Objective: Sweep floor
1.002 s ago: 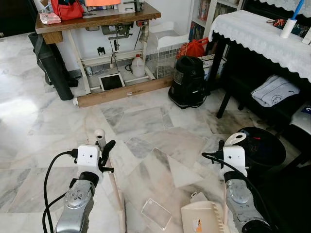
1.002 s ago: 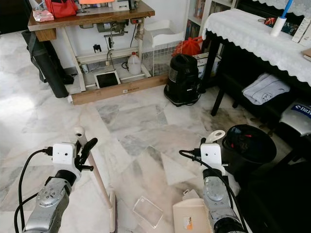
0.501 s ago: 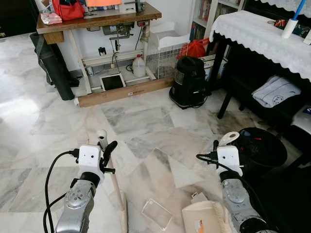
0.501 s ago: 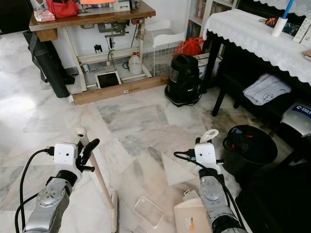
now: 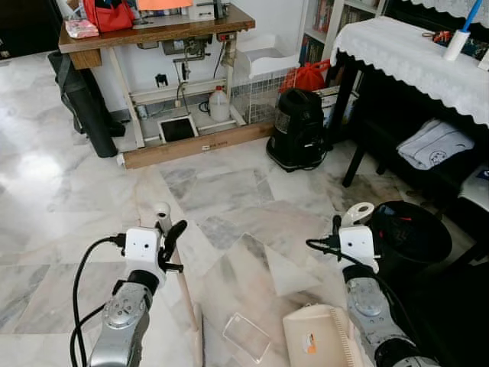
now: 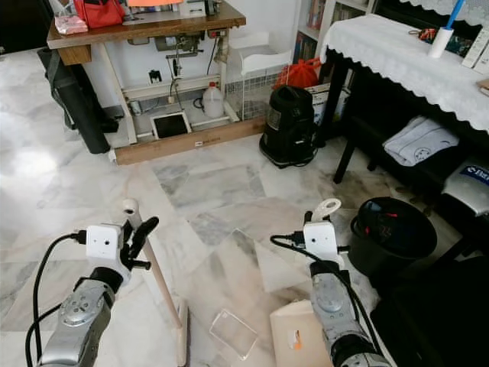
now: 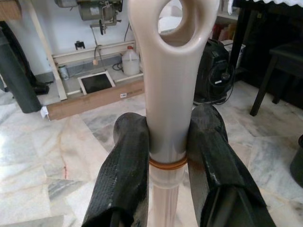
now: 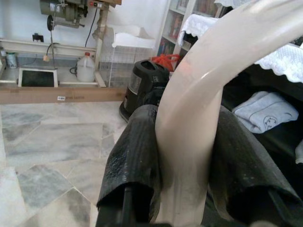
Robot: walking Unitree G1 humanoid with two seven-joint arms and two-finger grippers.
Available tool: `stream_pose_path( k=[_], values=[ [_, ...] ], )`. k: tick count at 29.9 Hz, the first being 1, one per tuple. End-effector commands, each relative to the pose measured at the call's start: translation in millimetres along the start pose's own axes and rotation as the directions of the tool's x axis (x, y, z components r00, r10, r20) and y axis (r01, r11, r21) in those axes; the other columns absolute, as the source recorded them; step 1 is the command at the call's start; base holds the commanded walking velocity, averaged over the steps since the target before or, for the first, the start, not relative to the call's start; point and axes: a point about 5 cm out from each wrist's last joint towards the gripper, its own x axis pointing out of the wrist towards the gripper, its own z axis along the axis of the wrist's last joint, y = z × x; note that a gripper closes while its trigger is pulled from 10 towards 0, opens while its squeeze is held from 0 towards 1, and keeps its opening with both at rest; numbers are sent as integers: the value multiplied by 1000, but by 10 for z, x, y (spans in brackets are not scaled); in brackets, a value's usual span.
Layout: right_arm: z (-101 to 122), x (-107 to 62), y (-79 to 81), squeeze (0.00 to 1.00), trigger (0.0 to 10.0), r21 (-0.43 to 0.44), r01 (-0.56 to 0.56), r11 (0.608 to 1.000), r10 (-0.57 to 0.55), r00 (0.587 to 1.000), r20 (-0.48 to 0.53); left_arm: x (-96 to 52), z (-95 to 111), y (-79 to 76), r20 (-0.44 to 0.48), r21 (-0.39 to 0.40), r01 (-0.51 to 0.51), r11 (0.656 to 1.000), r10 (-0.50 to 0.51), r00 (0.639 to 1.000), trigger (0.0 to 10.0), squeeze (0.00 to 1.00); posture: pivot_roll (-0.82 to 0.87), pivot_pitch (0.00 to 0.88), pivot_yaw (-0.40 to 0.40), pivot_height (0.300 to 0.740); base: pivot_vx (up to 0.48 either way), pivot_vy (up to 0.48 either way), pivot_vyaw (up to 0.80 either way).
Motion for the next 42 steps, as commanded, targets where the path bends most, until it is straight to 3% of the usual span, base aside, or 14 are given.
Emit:
stream_pose_path(
  k=[1,18,36,42],
  values=[
    [49,37,5,0,10000,-2,0,1000,0,1000,25,30,125,16,61,-5,4,1000,-3,998,10000,0,138,21,22,740,0,0,0],
    [-227,-216,225,0,10000,-11,-42,999,40,992,-117,20,212,37,58,-2,66,998,-66,996,10000,0,167,32,43,740,0,0,0],
    [56,36,63,0,10000,-20,39,999,-39,999,25,34,289,32,77,-5,68,998,-68,995,10000,0,161,45,41,740,0,0,0],
    [-4,0,88,0,10000,-15,39,999,-39,999,-12,40,306,41,86,-3,65,998,-65,994,10000,0,165,41,41,740,0,0,0]
  ],
)
